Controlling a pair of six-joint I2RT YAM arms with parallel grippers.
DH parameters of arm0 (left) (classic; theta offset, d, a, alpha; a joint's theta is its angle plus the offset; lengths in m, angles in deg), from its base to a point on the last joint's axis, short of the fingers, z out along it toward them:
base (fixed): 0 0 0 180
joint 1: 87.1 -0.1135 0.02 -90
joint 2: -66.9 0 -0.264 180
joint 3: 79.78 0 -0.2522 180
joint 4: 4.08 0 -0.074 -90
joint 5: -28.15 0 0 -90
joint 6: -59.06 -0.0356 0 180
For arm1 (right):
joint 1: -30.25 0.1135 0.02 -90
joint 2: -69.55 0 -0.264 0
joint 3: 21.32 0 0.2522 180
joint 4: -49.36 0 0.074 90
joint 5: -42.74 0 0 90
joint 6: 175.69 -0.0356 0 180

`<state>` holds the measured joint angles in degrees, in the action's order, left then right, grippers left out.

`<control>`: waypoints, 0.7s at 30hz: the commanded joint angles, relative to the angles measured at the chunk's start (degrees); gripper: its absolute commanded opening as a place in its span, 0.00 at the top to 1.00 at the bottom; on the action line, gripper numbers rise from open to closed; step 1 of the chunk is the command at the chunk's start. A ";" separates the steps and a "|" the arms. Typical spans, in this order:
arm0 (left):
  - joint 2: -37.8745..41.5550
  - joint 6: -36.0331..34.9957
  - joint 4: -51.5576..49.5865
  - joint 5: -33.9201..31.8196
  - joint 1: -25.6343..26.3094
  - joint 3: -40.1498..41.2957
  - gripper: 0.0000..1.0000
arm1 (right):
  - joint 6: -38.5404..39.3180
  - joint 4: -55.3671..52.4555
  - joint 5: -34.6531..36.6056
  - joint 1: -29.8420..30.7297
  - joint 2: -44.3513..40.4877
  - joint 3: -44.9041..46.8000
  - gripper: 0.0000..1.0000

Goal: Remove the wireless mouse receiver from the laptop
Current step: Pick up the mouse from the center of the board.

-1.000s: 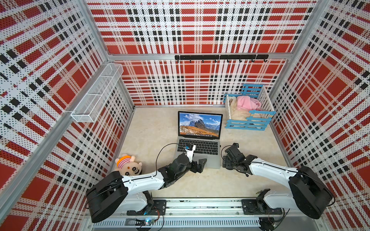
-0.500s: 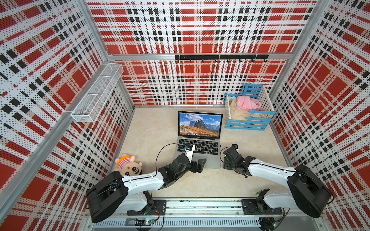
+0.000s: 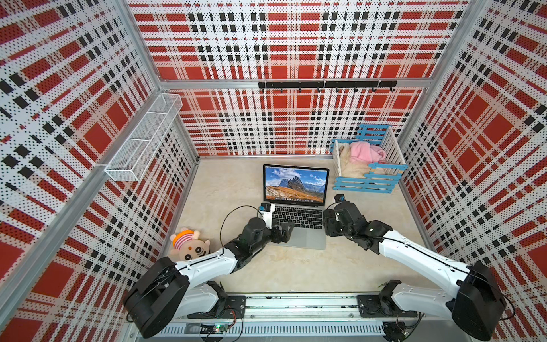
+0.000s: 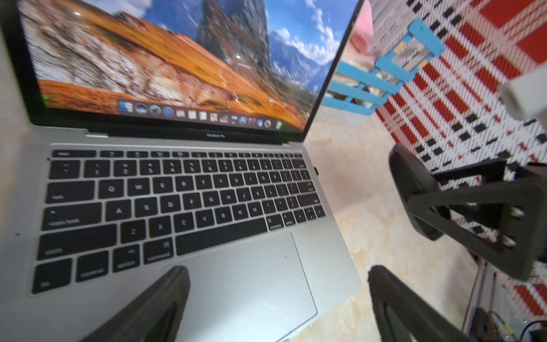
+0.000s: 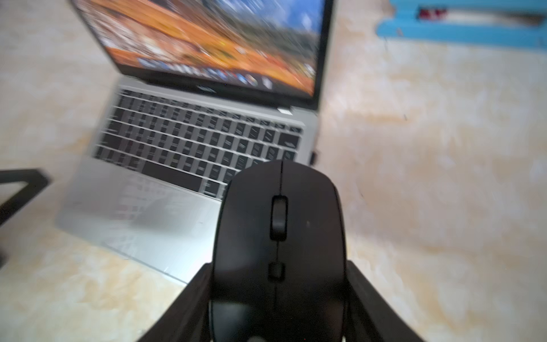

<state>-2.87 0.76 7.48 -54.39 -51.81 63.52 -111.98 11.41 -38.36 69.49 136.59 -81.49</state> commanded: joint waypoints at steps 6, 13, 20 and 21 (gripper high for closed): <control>0.21 10.61 3.13 26.35 -12.47 -6.17 0.02 | 24.82 3.22 -13.39 1.49 5.71 -7.94 0.45; -1.76 15.73 3.95 37.84 -14.29 -6.57 0.07 | 32.68 3.97 -16.49 5.15 10.78 -12.68 0.43; -3.30 14.08 3.68 39.88 -14.02 -7.15 0.08 | 35.09 2.48 -20.77 6.45 13.71 -16.94 0.44; -2.99 13.16 3.32 39.68 -14.02 -7.52 0.08 | 34.92 1.95 -21.38 6.38 13.80 -17.49 0.44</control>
<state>-5.89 15.21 10.08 -16.90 -65.80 57.90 -78.95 14.01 -56.67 75.53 149.88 -96.86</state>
